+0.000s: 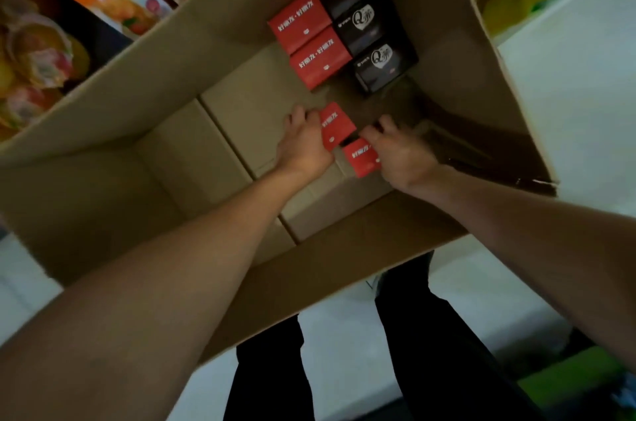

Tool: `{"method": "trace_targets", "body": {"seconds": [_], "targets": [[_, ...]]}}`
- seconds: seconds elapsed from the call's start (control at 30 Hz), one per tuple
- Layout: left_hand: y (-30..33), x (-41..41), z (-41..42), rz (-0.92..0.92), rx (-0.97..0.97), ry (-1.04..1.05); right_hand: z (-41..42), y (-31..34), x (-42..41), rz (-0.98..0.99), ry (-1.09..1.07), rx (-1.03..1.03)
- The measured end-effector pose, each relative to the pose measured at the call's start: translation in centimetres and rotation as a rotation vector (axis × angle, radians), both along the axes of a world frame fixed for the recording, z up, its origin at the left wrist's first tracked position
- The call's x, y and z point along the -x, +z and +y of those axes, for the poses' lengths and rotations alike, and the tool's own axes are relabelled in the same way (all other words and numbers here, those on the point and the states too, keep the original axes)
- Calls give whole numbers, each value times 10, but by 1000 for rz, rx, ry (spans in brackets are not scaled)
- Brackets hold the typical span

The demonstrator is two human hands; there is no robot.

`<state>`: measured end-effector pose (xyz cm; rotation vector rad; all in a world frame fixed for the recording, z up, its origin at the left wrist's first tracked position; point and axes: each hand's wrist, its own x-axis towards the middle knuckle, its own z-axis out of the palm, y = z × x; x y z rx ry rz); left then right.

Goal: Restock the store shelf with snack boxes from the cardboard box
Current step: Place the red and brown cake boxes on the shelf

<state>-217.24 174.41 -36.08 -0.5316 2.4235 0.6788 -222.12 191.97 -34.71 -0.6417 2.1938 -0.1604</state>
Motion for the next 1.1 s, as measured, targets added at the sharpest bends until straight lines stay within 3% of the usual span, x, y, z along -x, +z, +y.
{"method": "trace_targets", "body": {"seconds": [0.13,0.23,0.33,0.47,0.57,0.73,0.93,1.1], "targets": [[0,-34,-33,0,-63,82,-30,-6,-18,-114,53,81],[0,-51,-55,-12,-77,88,-54,-13,-32,-169,-28,177],[-2,-59,-61,-135,-120,-13,-71,-14,-44,-246,-256,256],[-6,-59,-42,-223,91,-251,-77,-12,-42,-354,-349,235],[-10,-59,-31,-220,211,-304,-78,-6,-21,-235,-191,207],[-10,-59,-28,-221,272,-319,-108,4,56,327,216,184],[-11,-57,-31,-70,225,-433,-139,-5,112,290,476,28],[-8,-54,-36,-80,111,-412,-135,-5,112,394,606,4]]}}
